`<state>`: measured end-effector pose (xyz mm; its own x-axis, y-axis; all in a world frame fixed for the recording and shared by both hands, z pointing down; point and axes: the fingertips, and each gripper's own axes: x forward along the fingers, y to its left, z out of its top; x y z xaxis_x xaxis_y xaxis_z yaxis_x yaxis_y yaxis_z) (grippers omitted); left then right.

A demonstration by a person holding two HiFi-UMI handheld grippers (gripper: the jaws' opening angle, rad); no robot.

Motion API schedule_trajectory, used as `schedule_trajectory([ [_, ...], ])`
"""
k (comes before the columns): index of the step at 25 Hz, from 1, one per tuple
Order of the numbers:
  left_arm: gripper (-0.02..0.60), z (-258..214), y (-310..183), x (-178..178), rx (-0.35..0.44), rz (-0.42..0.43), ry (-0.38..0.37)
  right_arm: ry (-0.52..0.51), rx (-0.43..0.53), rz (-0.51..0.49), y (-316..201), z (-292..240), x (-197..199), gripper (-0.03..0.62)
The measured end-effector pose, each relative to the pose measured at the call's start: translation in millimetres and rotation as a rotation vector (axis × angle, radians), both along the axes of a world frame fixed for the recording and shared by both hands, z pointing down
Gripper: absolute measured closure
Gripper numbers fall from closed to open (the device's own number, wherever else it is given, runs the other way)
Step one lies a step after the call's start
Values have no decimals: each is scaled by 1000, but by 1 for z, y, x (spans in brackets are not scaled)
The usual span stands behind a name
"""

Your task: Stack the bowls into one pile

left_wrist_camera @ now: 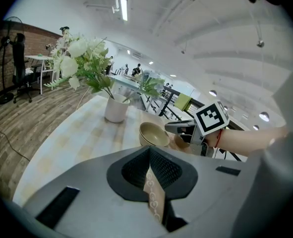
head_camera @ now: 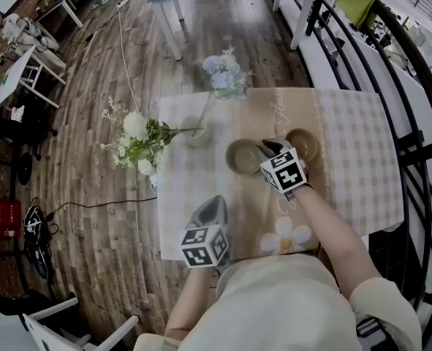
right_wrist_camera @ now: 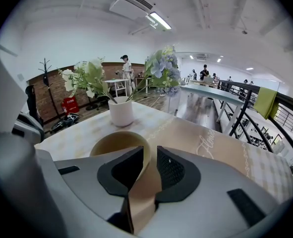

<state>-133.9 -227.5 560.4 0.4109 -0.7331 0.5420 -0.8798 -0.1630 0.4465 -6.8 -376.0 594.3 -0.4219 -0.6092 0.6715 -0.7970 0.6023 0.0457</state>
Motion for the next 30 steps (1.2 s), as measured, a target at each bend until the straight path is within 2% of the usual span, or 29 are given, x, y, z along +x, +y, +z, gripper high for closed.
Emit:
schedule_trajectory([
  [7,578,-1,-2,11,-4,47,-4,-2,35,77,-1,-12,33,520],
  [15,578,-3,-6,35,-1,114,-7,28,69,187,0,-25,97,520],
  [22,578,-7,-15,58,2,137,-10,72,55,263,-3,-16,150,520],
  [30,578,-5,-22,89,-16,195,-21,97,-2,320,-9,7,191,520],
])
